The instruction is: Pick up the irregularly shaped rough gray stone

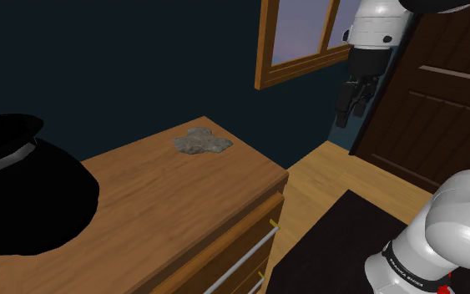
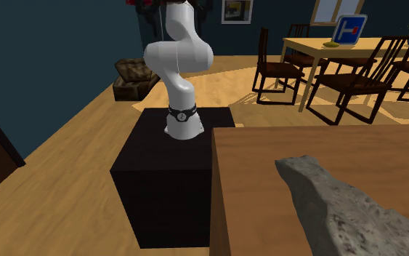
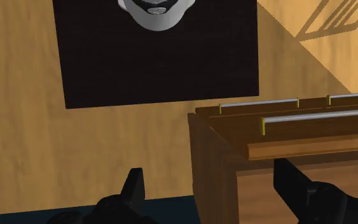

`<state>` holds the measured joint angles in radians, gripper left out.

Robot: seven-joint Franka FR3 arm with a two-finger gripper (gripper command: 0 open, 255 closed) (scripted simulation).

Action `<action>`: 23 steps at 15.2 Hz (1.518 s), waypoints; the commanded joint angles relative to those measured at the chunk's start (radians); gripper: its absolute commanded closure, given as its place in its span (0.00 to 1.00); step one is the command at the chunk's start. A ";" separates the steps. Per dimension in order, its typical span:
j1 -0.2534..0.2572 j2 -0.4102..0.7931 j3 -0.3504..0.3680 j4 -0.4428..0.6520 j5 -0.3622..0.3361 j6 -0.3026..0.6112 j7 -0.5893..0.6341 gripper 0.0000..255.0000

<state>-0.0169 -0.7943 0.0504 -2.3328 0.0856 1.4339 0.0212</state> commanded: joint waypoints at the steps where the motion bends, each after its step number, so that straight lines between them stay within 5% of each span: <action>1: 0.000 0.000 0.000 0.000 0.000 0.000 0.000 0.00; 13: 0.046 0.389 0.153 0.153 -0.014 0.275 0.051 0.00; 23: 0.083 0.755 0.263 0.410 -0.138 0.393 0.138 0.00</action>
<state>0.0604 -0.0771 0.3035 -1.9515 -0.0353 1.8177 0.1491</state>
